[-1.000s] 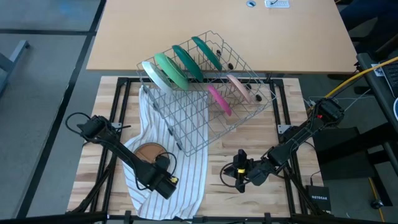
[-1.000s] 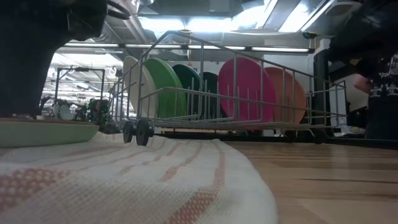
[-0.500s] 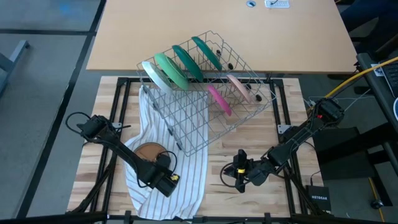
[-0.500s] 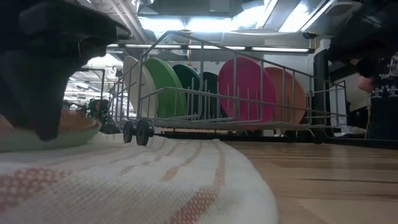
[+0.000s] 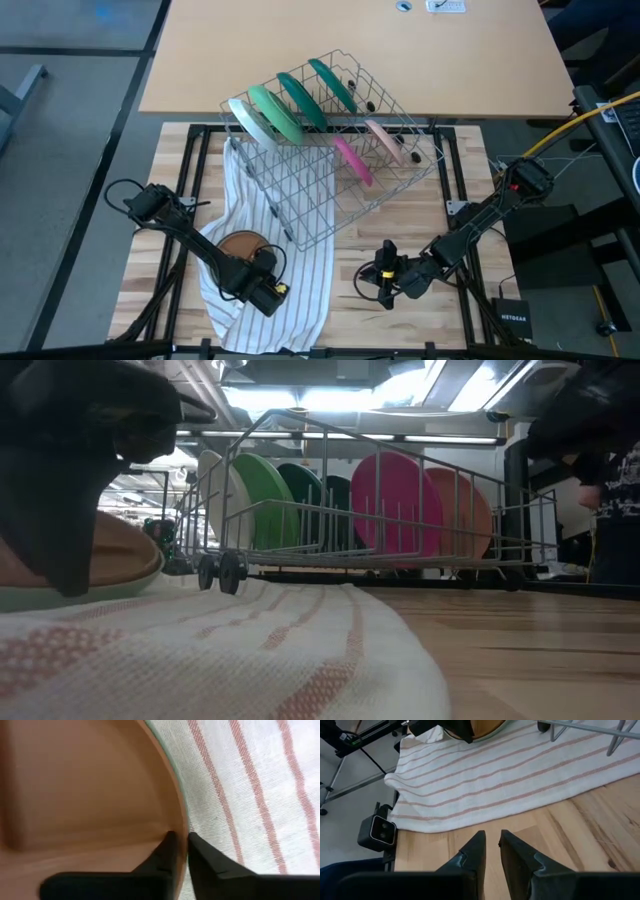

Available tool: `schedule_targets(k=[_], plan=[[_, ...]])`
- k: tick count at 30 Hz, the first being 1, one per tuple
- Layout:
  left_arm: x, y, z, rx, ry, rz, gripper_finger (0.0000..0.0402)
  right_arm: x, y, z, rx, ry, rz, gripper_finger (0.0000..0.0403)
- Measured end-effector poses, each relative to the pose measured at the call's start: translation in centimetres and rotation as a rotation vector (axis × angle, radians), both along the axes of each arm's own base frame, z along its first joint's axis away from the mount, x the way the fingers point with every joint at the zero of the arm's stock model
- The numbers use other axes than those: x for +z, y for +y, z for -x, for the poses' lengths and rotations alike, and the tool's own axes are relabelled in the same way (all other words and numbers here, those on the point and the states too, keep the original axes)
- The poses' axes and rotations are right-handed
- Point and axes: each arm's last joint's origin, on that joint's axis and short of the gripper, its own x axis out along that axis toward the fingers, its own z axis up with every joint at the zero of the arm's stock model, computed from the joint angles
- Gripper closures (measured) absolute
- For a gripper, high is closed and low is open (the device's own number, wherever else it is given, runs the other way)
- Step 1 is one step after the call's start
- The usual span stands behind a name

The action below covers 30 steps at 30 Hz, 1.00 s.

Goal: Sort dishes
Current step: Put the brown plate in the dish rack

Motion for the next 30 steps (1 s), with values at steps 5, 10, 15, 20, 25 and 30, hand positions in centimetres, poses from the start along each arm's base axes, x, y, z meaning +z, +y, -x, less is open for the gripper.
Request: schedule_targets(k=[5,10,15,20,25,30], plan=[[0.0,0.1,0.1,0.01,0.004,-0.007,0.0388,0.0,0.0,0.0,0.0,0.0,0.0,0.034],[0.2,-0.1,-0.1,-0.01,-0.004,-0.004,0.0397,0.0,0.0,0.0,-0.001,0.001,0.001,0.034],[0.8,-0.6,-0.5,-0.057,-0.018,0.005,0.0399,0.0,0.0,0.0,-0.006,-0.004,0.003,0.034],[1.4,-1.1,-0.8,-0.104,-0.034,0.009,0.04,0.0,0.0,0.0,-0.006,-0.004,0.003,0.034],[2.0,-1.3,-0.9,-0.129,-0.035,0.005,0.0401,0.0,0.0,0.0,-0.006,-0.004,0.004,0.034],[2.8,-1.3,-0.8,-0.143,-0.034,0.0,0.0401,0.0,0.0,0.0,-0.006,-0.004,0.004,0.034]])
